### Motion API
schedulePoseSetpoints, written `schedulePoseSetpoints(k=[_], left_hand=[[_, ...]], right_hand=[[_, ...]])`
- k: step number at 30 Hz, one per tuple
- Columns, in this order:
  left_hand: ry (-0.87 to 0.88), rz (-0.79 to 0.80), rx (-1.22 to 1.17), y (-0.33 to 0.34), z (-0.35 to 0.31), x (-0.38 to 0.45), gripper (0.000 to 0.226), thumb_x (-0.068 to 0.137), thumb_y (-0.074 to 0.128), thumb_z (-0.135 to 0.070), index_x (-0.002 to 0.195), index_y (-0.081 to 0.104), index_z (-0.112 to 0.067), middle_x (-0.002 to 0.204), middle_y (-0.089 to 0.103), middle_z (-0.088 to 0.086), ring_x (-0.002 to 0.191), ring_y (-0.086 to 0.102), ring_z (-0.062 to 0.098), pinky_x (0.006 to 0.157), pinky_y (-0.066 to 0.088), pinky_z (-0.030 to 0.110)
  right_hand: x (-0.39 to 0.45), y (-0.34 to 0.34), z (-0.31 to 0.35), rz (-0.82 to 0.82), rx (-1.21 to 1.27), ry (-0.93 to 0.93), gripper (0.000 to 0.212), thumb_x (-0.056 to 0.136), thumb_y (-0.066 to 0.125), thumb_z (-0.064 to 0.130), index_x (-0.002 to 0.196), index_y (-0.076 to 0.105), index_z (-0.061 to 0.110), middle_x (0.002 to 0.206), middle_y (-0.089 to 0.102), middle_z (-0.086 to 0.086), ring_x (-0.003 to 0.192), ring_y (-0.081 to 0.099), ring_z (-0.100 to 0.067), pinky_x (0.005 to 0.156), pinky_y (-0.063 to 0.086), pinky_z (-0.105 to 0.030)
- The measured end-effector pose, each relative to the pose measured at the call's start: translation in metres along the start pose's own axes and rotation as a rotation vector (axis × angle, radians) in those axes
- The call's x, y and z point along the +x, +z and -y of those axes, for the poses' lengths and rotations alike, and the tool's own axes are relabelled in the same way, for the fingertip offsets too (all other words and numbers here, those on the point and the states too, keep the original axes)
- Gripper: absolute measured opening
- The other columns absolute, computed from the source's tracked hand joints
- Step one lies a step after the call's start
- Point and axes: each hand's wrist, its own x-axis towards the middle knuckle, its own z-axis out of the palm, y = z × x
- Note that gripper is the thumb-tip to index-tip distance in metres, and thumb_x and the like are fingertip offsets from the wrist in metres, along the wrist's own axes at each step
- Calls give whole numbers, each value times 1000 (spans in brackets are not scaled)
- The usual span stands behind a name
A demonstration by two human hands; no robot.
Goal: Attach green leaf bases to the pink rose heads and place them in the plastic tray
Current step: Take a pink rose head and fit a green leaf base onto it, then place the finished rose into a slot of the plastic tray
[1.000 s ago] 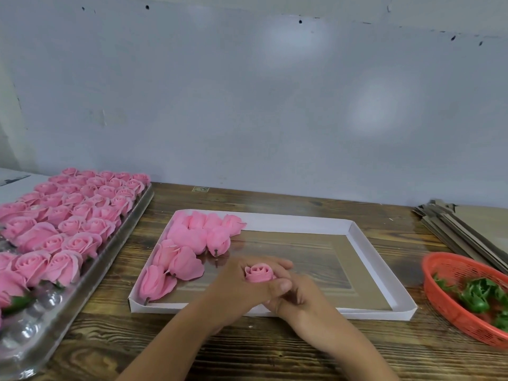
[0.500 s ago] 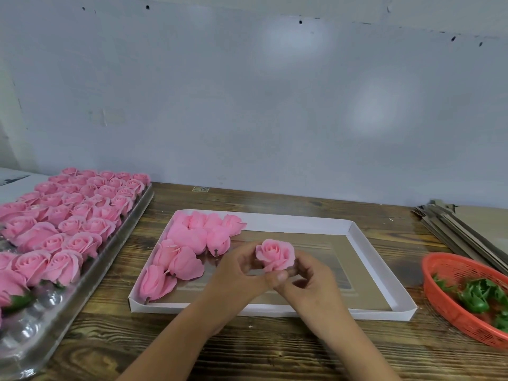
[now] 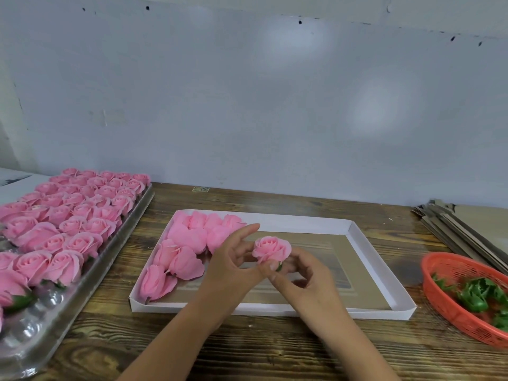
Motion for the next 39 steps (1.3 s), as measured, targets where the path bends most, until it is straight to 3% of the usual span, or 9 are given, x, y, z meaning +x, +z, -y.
schedulePoseSetpoints(k=[5,11,15,22,27,34,39], left_hand=[[-24,-2,39,0,0,-1,72,66,88,-43,127,52,-48,114,73,-20,113,64,-2,109,46,41],[-46,-7,74,1,-4,-2,72,66,88,-42,127,51,-48,114,73,-21,113,64,-3,110,45,42],[-45,-6,80,2,-4,-3,69,65,87,-42,124,53,-48,113,73,-23,110,63,-8,105,44,29],[-59,-24,94,1,-3,-2,67,62,87,-42,120,55,-49,113,73,-20,109,64,-7,97,44,20],[-53,-20,104,-1,0,-1,60,73,89,-21,123,61,-39,118,72,-14,112,65,0,105,48,32],[-58,-20,89,-3,-6,-3,56,76,87,-12,121,64,-33,114,74,-12,109,68,5,100,54,29],[-34,-4,150,-15,-23,-29,56,72,89,-18,118,64,-39,111,73,-20,105,69,1,88,56,18]], right_hand=[[-2,-4,6,6,64,-61,30,87,66,21,107,70,44,100,74,9,96,66,-9,79,55,-33],[0,-3,2,-147,73,5,17,89,70,14,95,73,30,89,75,5,88,69,-11,80,54,-56],[-2,-4,5,-138,66,-26,26,88,70,12,91,76,37,90,75,6,88,69,-12,77,57,-45],[2,-7,4,-151,204,16,27,90,63,-5,93,75,19,86,76,-4,80,71,-16,65,58,-26],[1,-7,5,-100,187,15,34,89,64,-2,89,76,29,85,75,-5,79,70,-15,69,59,-27],[2,-7,2,-180,256,52,29,90,57,-10,94,72,14,87,75,-1,81,69,-12,65,58,-25],[3,-7,0,-205,261,54,32,89,53,-14,100,68,11,91,74,0,81,68,-12,63,56,-24]])
